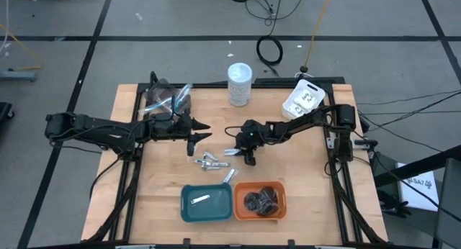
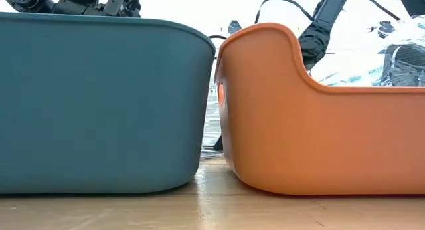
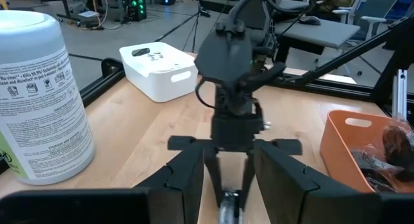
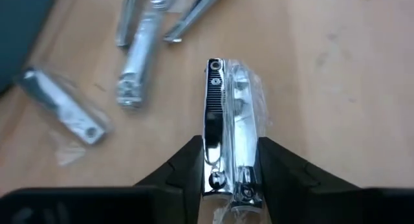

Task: Pick & Place Travel size toiletries
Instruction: Put the silver nail cutter into the green bin

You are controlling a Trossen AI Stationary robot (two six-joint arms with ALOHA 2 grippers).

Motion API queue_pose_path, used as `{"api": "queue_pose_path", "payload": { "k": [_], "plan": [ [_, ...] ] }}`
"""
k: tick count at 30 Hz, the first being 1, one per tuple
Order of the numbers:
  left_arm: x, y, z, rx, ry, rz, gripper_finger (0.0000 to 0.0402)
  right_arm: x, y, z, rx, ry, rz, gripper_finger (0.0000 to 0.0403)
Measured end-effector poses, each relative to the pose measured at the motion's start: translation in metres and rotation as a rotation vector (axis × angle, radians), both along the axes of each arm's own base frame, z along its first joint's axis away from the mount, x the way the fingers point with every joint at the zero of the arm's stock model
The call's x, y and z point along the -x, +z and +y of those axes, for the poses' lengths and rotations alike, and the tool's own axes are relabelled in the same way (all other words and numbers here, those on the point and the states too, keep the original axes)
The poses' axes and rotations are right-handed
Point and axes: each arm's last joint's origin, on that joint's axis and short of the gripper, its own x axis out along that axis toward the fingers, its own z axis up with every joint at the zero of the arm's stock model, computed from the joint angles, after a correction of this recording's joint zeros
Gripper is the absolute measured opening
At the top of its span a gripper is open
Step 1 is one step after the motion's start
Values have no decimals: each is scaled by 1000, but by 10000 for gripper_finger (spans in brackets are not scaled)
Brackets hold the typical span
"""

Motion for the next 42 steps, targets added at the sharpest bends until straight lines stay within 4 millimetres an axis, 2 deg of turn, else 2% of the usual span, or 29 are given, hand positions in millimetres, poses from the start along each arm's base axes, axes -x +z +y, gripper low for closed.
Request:
{"api": "queue_pose_path", "payload": {
  "k": [7,11,17,33,42],
  "plan": [
    [0,0,0,0,2,0,131,2,8,-9,-32,-55,-17,152],
    [0,0,0,-1,10,4,131,3,8,-2,-98,61,-20,185],
    [0,-1,0,2,10,7,132,2,17,-1,9,19,-49,214],
    [0,-2,0,3,10,20,132,4,27,-8,182,-121,-41,199],
    [0,-2,0,14,13,18,131,10,21,-6,159,-46,37,197]
  ]
}}
